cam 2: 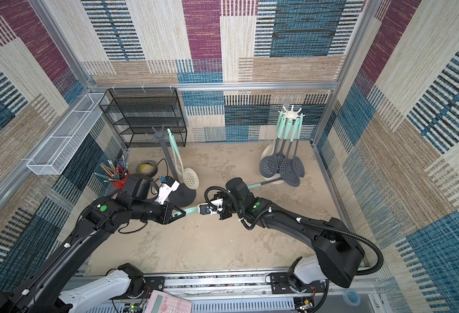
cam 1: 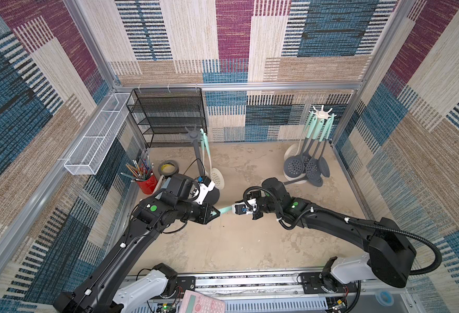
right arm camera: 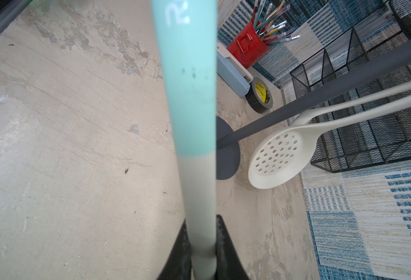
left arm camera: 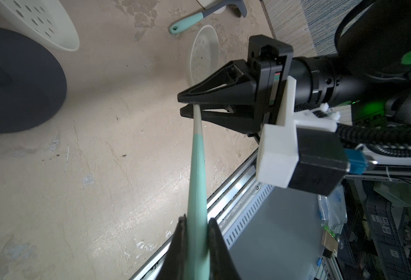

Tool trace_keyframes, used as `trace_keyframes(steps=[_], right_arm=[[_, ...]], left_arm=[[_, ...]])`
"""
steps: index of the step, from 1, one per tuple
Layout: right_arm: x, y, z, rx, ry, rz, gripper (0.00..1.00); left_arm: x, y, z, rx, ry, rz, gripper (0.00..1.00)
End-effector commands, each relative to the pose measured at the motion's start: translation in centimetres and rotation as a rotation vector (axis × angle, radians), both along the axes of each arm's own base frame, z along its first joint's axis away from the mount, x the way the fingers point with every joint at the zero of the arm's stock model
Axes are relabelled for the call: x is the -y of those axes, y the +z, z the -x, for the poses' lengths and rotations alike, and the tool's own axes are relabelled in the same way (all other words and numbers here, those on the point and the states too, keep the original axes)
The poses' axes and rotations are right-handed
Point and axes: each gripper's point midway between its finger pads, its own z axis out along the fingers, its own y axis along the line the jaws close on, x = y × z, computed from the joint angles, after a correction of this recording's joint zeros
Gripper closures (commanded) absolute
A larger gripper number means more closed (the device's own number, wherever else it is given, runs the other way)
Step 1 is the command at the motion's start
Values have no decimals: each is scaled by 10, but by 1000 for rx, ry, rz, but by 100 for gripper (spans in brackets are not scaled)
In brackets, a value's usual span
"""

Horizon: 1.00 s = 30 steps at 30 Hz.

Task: Hang the skimmer on the kitchen utensil rack
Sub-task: Pick up the skimmer from the center of the board.

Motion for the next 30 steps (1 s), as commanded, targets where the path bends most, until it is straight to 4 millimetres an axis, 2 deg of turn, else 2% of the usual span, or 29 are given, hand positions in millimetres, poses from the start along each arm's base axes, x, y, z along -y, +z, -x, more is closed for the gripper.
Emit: trace_keyframes(steps=[1,4,9,14,21,25,30], right_arm=[[2,14,-9,0,-77,-74,92],[4,15,-6,-21,-87,-96,93],[8,21,0,-46,-106,-153,94],[10,18,4,-113,-124,-174,94],[15,18,8,-140,-152,-237,94],[15,28,3,-158,-189,-292,94],[13,50,-13,-170,-270,-385,94]], left_arm=[[-4,7,4,19,1,-4,79],[-7,12,3,41,17,-4,69],[-15,19,0,87,59,-21,59],[-22,28,-3,127,95,-22,49],[-34,38,-8,189,158,-28,39],[-41,37,-10,212,193,-33,36],[-50,30,-16,224,247,-39,33]])
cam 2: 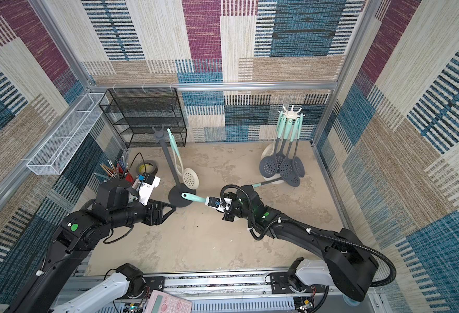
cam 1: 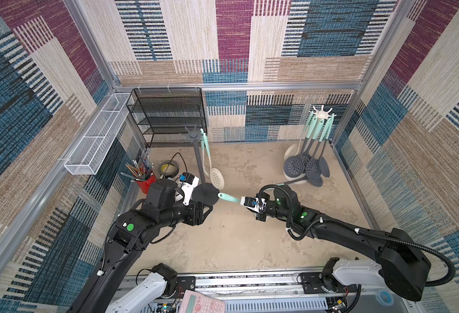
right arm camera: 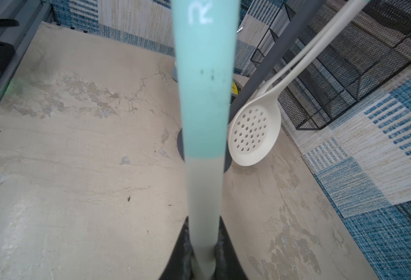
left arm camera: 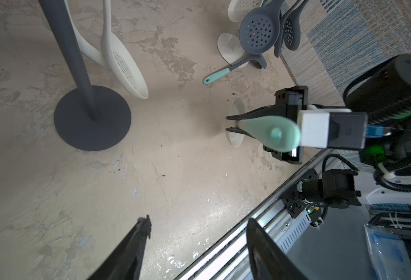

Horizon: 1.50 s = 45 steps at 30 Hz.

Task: Hang the skimmer on the kitchen utensil rack
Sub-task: Pick up the skimmer from the center of the board, then hang the skimmer on the rack.

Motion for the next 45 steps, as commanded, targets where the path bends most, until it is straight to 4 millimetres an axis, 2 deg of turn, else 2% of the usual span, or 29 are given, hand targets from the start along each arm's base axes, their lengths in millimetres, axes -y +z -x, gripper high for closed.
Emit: trace_keyframes(steps=[1,12,17,20,28,34,45], right_arm=[[-6,34,-17,12,-72,-125,94],[-21,83,-54,-155,-221,-284,96],[-30,108,-57,-238,-224,-368,93],[-37,116,-60,-295,-230,-390,93],[-73,115,-62,-394,-217,-355,91],[-95,102,-63,-444,-216,-303,91],[-107,72,-76,-505,-289,-230,91]], left_arm=[[-5,1,-9,28,57,15,33],[-10,-21,-21,34,90,-16,31],[-10,-32,-26,41,93,-28,31],[-11,-39,-30,35,96,-44,31],[-14,-49,-32,43,101,-70,31],[-16,-54,-31,40,103,-81,31],[-16,-51,-29,46,95,-80,31]])
